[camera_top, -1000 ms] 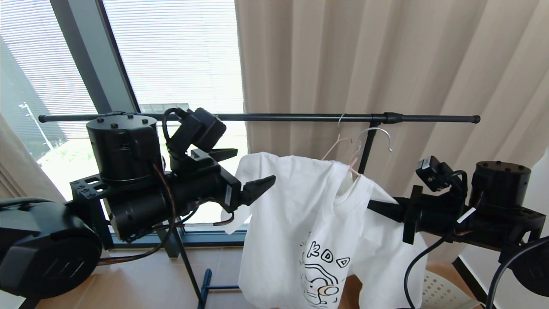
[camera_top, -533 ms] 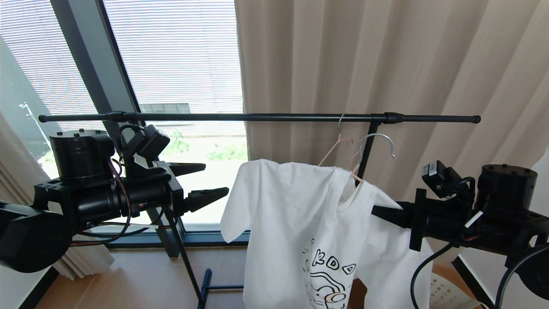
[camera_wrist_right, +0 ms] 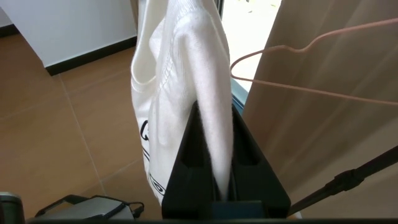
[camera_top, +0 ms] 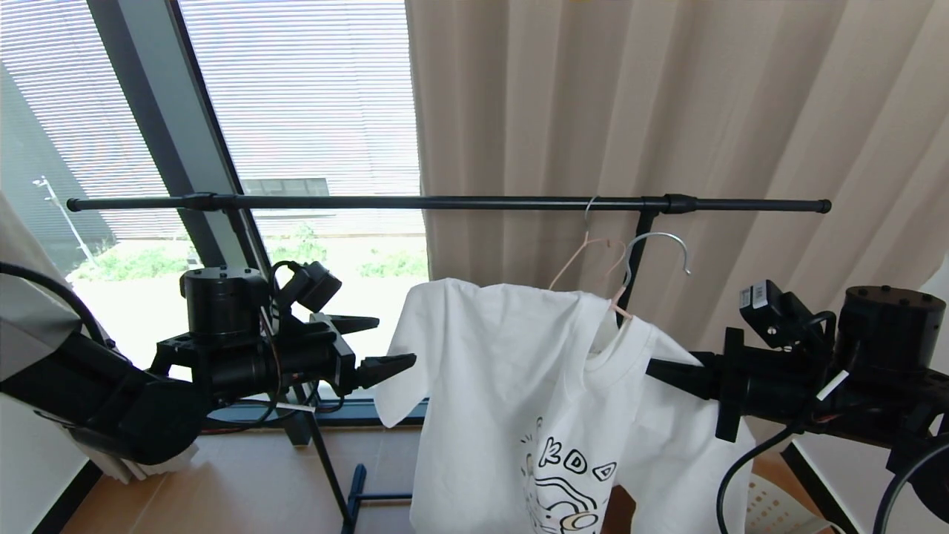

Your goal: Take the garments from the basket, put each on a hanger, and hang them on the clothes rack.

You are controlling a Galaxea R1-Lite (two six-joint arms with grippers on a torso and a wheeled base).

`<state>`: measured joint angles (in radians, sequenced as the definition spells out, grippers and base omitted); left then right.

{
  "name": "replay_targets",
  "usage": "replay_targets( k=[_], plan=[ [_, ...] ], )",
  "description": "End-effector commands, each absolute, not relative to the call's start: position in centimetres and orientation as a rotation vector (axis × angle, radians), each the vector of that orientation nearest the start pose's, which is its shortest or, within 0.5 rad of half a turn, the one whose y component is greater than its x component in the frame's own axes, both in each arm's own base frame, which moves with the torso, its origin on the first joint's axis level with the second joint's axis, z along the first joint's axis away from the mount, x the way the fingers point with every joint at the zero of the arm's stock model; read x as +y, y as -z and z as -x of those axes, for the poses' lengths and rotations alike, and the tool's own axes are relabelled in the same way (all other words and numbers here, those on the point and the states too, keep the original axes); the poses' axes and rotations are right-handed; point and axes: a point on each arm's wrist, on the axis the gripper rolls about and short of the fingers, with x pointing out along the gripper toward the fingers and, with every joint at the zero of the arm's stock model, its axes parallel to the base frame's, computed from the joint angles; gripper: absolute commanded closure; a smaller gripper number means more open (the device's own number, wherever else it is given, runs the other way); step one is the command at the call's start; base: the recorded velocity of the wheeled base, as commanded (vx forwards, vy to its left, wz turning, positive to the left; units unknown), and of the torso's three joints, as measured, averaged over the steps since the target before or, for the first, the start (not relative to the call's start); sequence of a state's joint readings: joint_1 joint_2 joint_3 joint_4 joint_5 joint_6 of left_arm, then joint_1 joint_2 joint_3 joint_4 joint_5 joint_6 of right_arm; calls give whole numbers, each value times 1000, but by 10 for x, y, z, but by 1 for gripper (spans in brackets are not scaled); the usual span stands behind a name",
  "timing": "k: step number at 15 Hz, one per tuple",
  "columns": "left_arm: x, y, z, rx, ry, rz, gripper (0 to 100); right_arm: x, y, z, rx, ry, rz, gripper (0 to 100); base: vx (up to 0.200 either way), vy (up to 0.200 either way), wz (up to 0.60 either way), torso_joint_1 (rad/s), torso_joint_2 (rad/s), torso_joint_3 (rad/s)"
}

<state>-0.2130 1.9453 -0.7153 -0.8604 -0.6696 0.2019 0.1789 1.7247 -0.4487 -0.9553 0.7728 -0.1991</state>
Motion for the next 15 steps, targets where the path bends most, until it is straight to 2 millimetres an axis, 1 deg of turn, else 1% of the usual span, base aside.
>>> replay_targets(
  k=[1,4,5,10,13,15],
  plan=[
    [-90,-96,-325,304,913,-98,0,62,-123,-251,214,-972,88,100,0,0,0,0,0,0],
    [-92,-96,-325,303,915,-98,0,62,-123,-250,210,-977,98,100,0,0,0,0,0,0],
    [-92,-96,-325,303,915,-96,100,62,-123,-250,210,-977,98,100,0,0,0,0,0,0],
    [-89,-95,-323,302,905,-98,100,62,-121,-252,216,-976,98,100,0,0,0,0,0,0],
    [-81,-93,-322,286,851,-104,100,62,-117,-256,228,-973,94,100,0,0,0,0,0,0],
    [-69,-90,-321,283,804,-104,100,62,-117,-257,230,-970,93,100,0,0,0,0,0,0]
  ],
)
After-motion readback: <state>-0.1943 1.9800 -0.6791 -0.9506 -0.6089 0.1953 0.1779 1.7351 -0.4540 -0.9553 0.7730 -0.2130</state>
